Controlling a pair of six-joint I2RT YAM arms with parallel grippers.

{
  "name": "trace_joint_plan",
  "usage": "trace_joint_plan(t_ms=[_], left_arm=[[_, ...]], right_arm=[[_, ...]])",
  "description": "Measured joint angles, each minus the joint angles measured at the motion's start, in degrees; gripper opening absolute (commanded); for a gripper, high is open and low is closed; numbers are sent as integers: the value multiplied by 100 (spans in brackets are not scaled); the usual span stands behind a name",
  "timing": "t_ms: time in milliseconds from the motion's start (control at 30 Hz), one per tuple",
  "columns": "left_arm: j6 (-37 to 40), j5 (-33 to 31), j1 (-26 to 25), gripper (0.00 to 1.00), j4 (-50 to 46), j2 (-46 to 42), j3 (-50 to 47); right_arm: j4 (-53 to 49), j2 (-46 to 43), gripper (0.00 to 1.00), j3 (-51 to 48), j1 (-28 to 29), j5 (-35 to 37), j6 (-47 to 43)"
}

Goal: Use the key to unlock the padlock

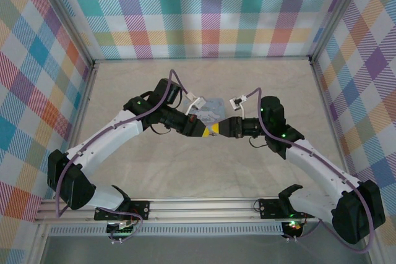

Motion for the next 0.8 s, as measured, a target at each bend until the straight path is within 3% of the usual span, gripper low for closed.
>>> trace_joint_plan(t_ms=[467,800], left_arm=[[-4,-4,2,0,98,0,0],[-26,-2,2,0,138,0,0]], right_arm=[[-387,-2,35,2,66,-212,-278],[-595,-55,14,9,72,-293,-490]])
